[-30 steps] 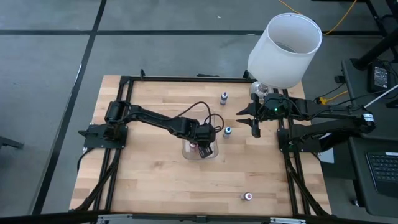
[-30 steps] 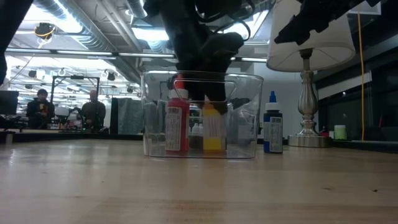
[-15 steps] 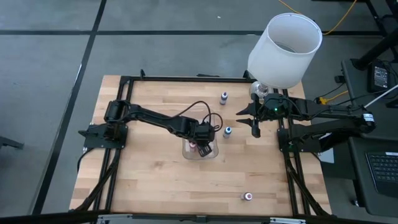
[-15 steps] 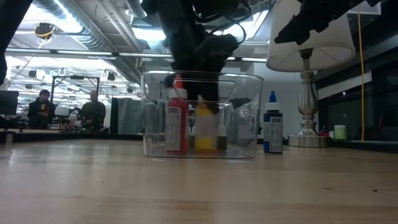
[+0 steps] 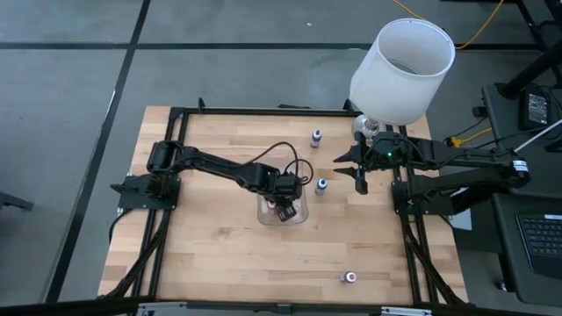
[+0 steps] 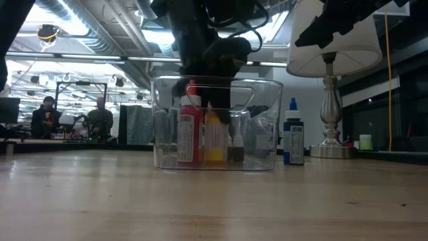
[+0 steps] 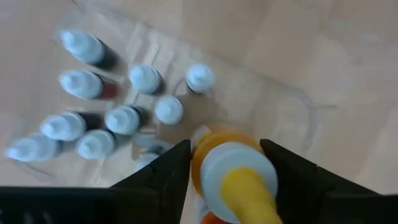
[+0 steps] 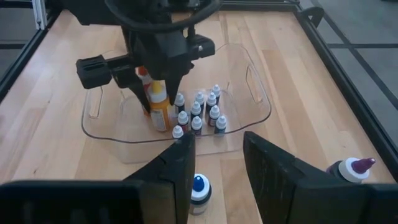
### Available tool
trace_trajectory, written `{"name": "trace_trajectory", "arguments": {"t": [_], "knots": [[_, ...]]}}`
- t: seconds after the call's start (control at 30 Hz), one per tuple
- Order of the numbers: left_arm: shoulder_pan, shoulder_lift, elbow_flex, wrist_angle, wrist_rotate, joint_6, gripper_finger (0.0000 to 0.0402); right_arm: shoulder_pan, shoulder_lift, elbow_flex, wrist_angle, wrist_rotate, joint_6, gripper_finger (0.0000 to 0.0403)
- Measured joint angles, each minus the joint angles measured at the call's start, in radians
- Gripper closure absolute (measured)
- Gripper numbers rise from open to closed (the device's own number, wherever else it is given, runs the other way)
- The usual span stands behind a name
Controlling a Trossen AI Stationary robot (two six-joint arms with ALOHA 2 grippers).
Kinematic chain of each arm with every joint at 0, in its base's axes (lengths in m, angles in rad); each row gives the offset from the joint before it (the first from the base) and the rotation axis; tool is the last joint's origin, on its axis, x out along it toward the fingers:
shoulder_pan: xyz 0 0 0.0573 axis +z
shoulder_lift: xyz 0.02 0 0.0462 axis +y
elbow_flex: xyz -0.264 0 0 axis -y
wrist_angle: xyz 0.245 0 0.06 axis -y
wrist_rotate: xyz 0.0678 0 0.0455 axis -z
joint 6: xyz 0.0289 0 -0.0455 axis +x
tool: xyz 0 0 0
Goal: Pick & Place food coloring
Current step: Put the large yellow food coloring into the transparent bin, then put the large purple food coloring into the transparent bin
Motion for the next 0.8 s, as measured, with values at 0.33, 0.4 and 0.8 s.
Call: {"name": "trace_trajectory", "arguments": {"t": [0.33,0.4,0.8], "knots": [[0.009,0.002,0.220,-0.209,-0.033,0.133,0.0184,0.000,0.000,0.000,0.000,0.000,0.000,0.0265],[0.016,0.001,0.296,-0.285,-0.056,0.156,0.0183,0.000,0.000,0.000,0.000,0.000,0.000,0.0265],[-0.013,-0.277,0.327,-0.367,-0.407,0.299,0.0200,0.000,0.000,0.000,0.000,0.000,0.000,0.0265]]}}
